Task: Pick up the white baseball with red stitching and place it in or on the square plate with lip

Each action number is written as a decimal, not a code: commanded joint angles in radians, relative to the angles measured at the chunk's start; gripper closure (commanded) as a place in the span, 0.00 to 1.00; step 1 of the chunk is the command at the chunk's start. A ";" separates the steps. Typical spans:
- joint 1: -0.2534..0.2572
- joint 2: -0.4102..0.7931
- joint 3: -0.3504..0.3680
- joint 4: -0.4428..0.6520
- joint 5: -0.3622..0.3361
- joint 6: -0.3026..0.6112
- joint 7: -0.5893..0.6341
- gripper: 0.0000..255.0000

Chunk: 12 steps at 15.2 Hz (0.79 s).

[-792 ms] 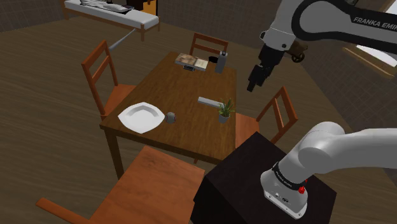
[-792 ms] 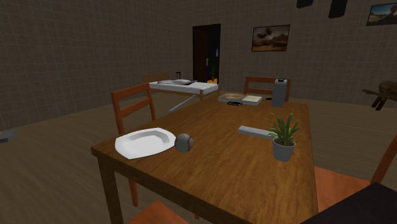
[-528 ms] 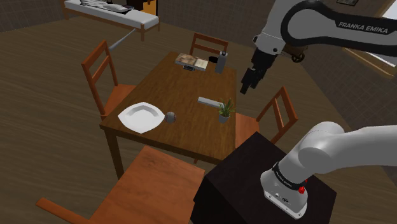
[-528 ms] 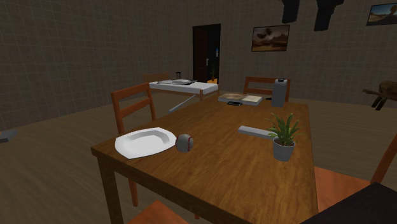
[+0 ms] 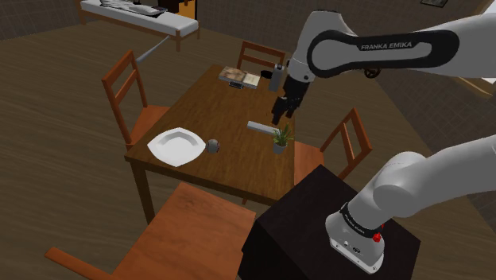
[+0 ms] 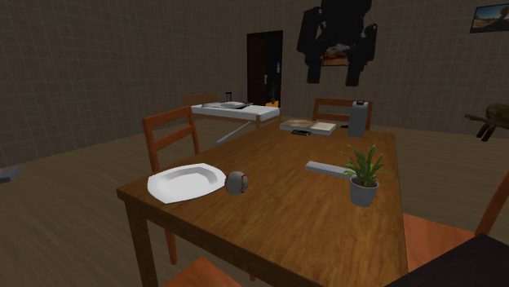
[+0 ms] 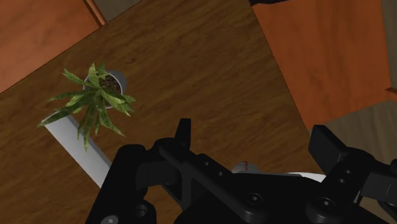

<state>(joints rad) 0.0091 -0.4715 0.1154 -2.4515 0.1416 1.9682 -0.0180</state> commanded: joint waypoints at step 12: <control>0.019 0.494 0.059 0.172 -0.023 0.349 0.045 0.00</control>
<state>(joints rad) 0.0240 -0.0231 0.1688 -2.3147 0.1259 2.3032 0.0146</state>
